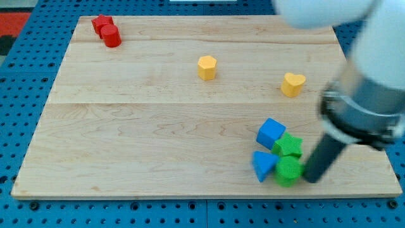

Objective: Move the green star diagonal to the blue cube

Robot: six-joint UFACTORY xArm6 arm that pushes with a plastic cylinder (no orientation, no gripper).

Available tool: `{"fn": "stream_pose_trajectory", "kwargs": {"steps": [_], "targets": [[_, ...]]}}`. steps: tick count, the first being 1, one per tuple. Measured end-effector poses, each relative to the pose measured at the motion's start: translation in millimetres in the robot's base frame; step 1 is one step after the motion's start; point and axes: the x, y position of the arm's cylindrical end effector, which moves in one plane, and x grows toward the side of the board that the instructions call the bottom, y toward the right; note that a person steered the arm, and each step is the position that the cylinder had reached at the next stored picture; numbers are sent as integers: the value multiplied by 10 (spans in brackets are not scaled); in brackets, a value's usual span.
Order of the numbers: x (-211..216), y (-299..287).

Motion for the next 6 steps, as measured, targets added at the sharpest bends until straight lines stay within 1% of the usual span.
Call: {"fn": "stream_pose_trajectory", "kwargs": {"steps": [1,2,3,4,5,6], "targets": [[-208,-259],[-448,-370],[-377,-174],[-467,633],[-819,721],[-983,3]]}}
